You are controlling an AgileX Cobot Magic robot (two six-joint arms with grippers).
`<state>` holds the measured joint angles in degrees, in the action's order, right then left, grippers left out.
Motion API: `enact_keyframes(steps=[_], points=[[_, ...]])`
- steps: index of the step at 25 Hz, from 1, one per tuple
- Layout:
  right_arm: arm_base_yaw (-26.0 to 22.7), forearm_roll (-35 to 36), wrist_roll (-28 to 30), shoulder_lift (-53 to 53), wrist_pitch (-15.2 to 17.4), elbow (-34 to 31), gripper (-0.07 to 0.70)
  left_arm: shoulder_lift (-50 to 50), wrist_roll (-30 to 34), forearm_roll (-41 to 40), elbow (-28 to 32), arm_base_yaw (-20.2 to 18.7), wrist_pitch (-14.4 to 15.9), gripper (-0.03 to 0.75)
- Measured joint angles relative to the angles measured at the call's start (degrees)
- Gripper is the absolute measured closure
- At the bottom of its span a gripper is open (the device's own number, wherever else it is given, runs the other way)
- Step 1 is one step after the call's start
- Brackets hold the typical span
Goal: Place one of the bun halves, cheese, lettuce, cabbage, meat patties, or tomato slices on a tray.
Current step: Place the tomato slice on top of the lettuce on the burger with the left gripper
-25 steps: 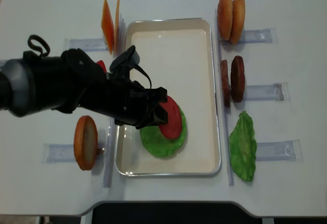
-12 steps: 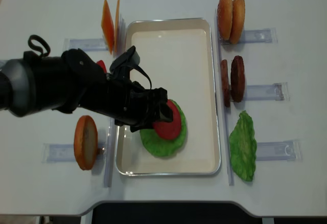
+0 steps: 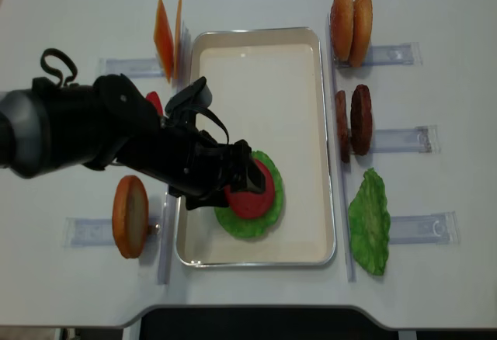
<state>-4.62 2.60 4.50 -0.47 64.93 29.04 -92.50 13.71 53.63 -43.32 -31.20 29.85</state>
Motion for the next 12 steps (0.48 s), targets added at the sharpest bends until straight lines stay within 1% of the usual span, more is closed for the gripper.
enact_keyframes(steps=[5,12], points=[[0.0,0.0,0.0,0.0,0.0,0.0,0.048,3.8,-4.6,-5.2,0.0,0.5,0.6,0.069],[0.0,0.0,0.0,0.0,0.0,0.0,0.048,8.6,-13.1,-15.3,0.0,1.2,1.6,0.069]])
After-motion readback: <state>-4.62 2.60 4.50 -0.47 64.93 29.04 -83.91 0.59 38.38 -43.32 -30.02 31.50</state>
